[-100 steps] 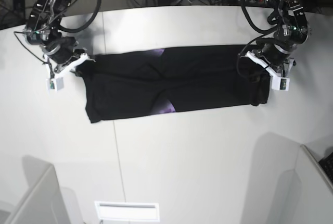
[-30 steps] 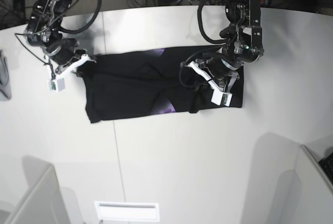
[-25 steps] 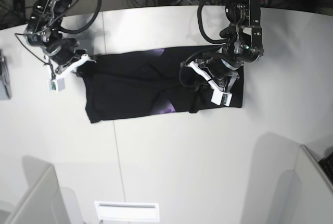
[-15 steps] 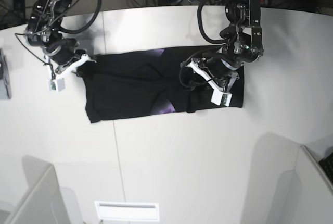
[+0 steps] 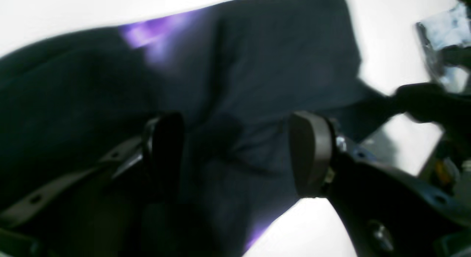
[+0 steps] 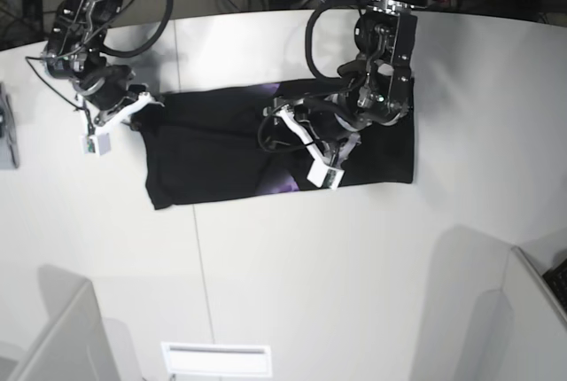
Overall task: Fold the T-shirt properly
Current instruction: 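Open the left gripper and raise it away from the shirt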
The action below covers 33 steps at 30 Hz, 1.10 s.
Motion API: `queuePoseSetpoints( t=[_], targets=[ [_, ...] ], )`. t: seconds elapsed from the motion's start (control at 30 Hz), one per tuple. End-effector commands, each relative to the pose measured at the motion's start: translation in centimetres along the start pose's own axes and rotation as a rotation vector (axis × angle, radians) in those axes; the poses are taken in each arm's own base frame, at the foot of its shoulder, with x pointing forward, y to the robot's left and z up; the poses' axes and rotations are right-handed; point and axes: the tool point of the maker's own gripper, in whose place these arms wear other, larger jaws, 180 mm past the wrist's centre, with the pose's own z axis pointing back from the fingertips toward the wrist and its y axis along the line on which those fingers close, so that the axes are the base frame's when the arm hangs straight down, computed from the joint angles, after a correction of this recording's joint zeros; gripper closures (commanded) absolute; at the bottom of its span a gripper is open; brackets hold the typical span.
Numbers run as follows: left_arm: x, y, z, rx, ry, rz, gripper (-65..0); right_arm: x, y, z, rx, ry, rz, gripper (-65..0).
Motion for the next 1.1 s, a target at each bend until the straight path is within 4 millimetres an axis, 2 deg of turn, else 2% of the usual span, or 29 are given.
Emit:
queuePoseSetpoints(
  t=[0.0,0.1,0.17,0.23,0.33,0.47,0.57,0.6,0.73,0.77,0.8,0.9,0.97,1.07],
  targets=[
    [3.1,-1.0,0.6,-0.024,-0.091,-0.030,-43.3,1.5,0.1,0.5,0.006,-0.050,0.022,0.0],
    [5.8,-1.6,2.6,-0.019,-0.176,-0.082,-42.9,2.0,0.3,0.7,0.008,-0.067,0.026,0.0],
    [6.2,0.9,5.3,0.056,-0.211,-0.093,-37.5,2.8,0.6,1.1,0.008,-0.092,0.043,0.0],
    [6.2,3.7,7.8,0.142,-0.239,-0.082,-26.5,3.7,0.9,1.7,0.006,-0.120,0.063,0.0],
    [5.1,9.7,12.5,0.319,-0.263,-0.022,-1.3,5.2,1.4,2.1,0.010,-0.156,0.082,0.0],
    [2.9,16.5,19.5,0.555,-0.296,0.081,0.0,7.0,1.8,1.8,0.020,-0.190,0.086,0.0],
    [0.9,19.6,24.2,0.693,-0.312,0.142,0.0,7.3,1.8,1.0,0.030,-0.143,0.078,0.0],
    [0.4,20.5,25.8,0.735,-0.312,0.147,0.0,7.3,1.8,0.6,0.034,-0.116,0.076,-3.6],
    [-2.3,22.5,30.4,0.831,-0.267,0.128,0.0,7.6,1.9,-0.3,0.049,-0.053,0.069,-42.5],
    [-3.1,23.0,31.2,0.848,-0.252,0.133,0.0,7.9,1.9,-0.3,0.049,-0.059,0.071,-47.3],
    [-3.5,23.3,31.7,0.858,-0.248,0.140,0.0,8.1,1.7,-0.2,0.044,-0.065,0.078,-47.9],
    [-5.6,23.9,32.3,0.866,-0.208,0.164,0.0,9.2,0.6,-0.1,0.021,-0.091,0.093,-44.6],
    [-5.9,23.7,32.0,0.853,-0.197,0.161,0.0,9.2,-0.2,-0.7,0.016,-0.070,0.074,-42.8],
    [-6.0,23.6,31.9,0.847,-0.195,0.157,0.0,8.8,-2.5,-1.7,0.000,-0.033,0.004,-42.5]
  ],
)
